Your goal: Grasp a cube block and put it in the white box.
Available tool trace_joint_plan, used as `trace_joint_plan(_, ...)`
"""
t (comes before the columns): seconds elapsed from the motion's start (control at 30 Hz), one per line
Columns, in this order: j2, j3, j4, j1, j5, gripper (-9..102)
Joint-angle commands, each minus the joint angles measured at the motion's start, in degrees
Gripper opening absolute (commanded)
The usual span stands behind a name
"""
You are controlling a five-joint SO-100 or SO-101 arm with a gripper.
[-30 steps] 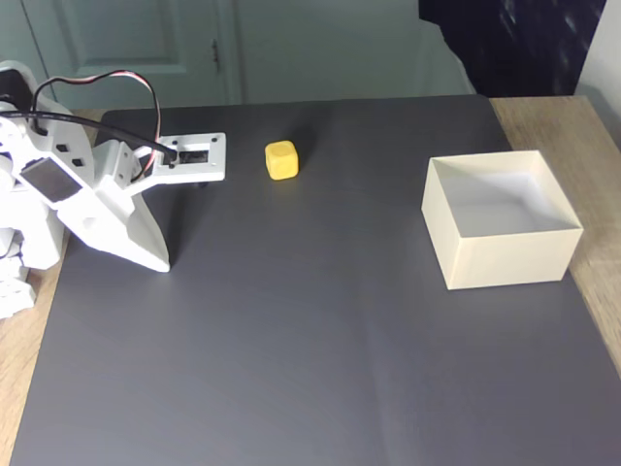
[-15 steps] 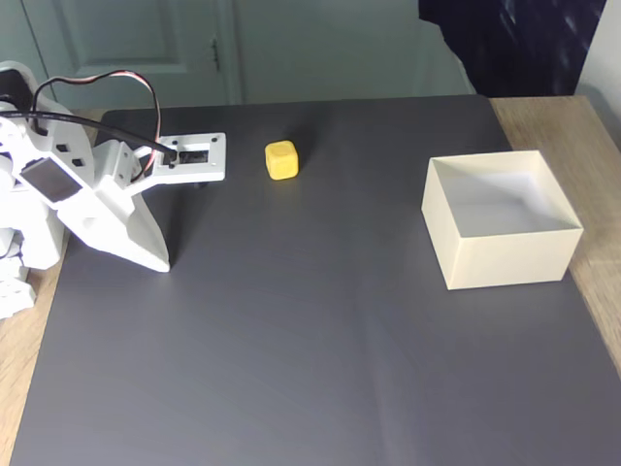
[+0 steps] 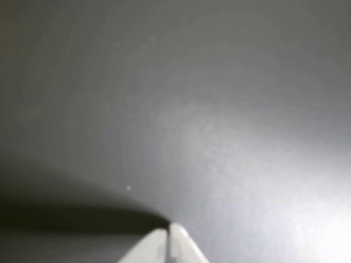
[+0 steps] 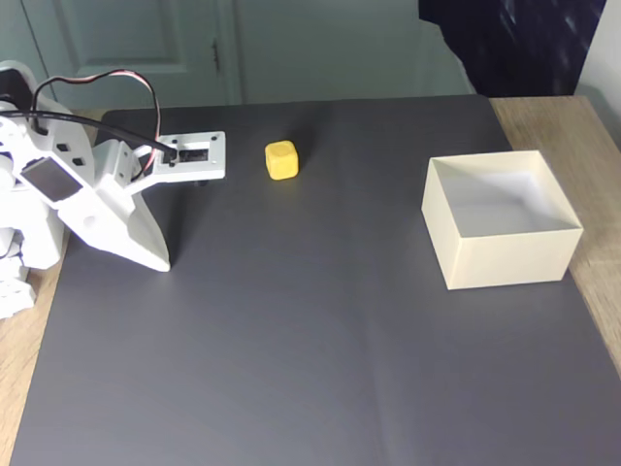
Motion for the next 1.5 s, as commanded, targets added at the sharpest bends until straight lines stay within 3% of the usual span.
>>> trace_joint_plan(0.0, 0.44, -0.26, 0.53, 1.58, -0.44, 1)
trace_joint_plan(0.33, 0.35, -0.62, -0.26, 1.58, 1.58, 5)
trace_joint_plan(0.5, 0.44, -2.9, -5.1, 1.32, 3.16, 9)
trace_joint_plan(0.77, -3.52, -8.26, -9.05, -6.24, 1.67, 7)
trace_joint_plan(1.17, -39.29, -29.88, -26.81, -11.6, 0.09, 5)
trace_joint_plan(1.47, -51.06, -37.0, -31.29, -12.74, 0.79, 21)
